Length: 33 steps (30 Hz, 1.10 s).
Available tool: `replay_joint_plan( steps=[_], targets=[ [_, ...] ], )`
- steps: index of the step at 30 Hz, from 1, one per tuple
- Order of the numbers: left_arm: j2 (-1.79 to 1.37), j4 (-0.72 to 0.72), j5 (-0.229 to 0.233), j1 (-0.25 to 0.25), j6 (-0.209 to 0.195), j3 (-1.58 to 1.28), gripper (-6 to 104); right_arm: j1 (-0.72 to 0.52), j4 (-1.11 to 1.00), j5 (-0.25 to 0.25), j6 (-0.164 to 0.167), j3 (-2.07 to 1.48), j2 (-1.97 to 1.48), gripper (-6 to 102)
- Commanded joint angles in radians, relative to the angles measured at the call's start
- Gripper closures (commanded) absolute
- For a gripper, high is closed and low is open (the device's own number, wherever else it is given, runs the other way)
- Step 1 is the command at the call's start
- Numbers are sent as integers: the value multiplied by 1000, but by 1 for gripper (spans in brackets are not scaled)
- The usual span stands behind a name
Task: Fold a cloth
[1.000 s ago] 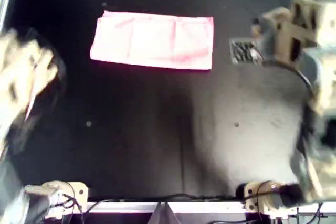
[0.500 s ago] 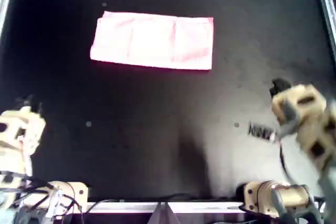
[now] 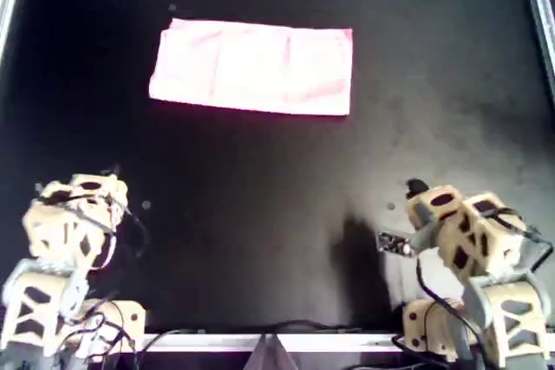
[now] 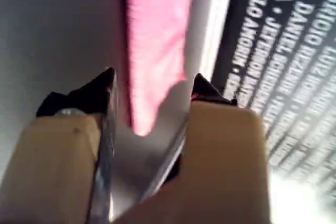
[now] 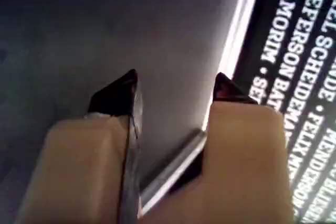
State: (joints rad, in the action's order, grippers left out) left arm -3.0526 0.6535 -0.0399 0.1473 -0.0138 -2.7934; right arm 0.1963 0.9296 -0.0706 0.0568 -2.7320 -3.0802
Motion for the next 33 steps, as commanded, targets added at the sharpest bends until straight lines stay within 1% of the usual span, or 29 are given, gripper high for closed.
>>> replay_joint_plan(
  steps=[1, 3, 6, 7, 8, 9, 10, 11, 14, 18, 19, 22, 24, 27, 29, 32, 33],
  targets=[
    [-17, -75, -9, 11, 5, -29, 47, -6, -51, -2, -5, 9, -40, 39],
    [-17, -75, -9, 3, 5, -43, 47, -6, -51, -3, -6, 11, -40, 39],
    [-17, -74, -6, 2, 5, -43, 47, 5, -51, -18, -11, 20, -38, 39],
    [-17, -74, 3, 2, -6, -38, 47, 6, -51, -9, -8, 17, -38, 39],
    [-17, -72, 5, 2, -8, -37, 47, -5, -51, -8, 3, 15, -38, 39],
    [-17, -72, 2, 2, -8, -38, 47, -3, -51, -6, 5, 14, -38, 39],
    [-17, -72, -9, 2, 0, -41, 47, -3, -52, -17, 5, 20, -38, 39],
    [-17, -72, -11, 2, 5, -41, 47, 8, -58, -17, 3, 23, -37, 39],
    [-12, -74, 6, 5, 6, -21, 47, 11, -140, -18, 3, 28, 0, 39],
    [112, -74, 6, 12, 6, 2, 47, 11, -279, -18, -5, 51, 249, 39],
    [169, -72, 6, 12, 6, 35, 47, 12, -318, -18, 3, 71, 339, 39],
    [405, -72, 6, 14, 6, 179, 47, 12, -405, -18, 5, 184, 646, 38],
    [571, -72, 6, 14, 6, 298, 46, 15, -417, -20, -8, 301, 833, 37],
    [798, -74, 6, 14, 5, 459, 40, 15, -428, -21, -12, 492, 1085, 28],
    [911, -72, 6, 15, 5, 545, 32, 34, -428, -21, -14, 617, 1212, 20],
    [1055, -75, 6, 15, 6, 638, 18, 95, -428, -21, -15, 772, 1381, 11],
    [1097, -77, 6, 15, 6, 669, 14, 121, -428, -20, -25, 813, 1425, 10]
  ],
)
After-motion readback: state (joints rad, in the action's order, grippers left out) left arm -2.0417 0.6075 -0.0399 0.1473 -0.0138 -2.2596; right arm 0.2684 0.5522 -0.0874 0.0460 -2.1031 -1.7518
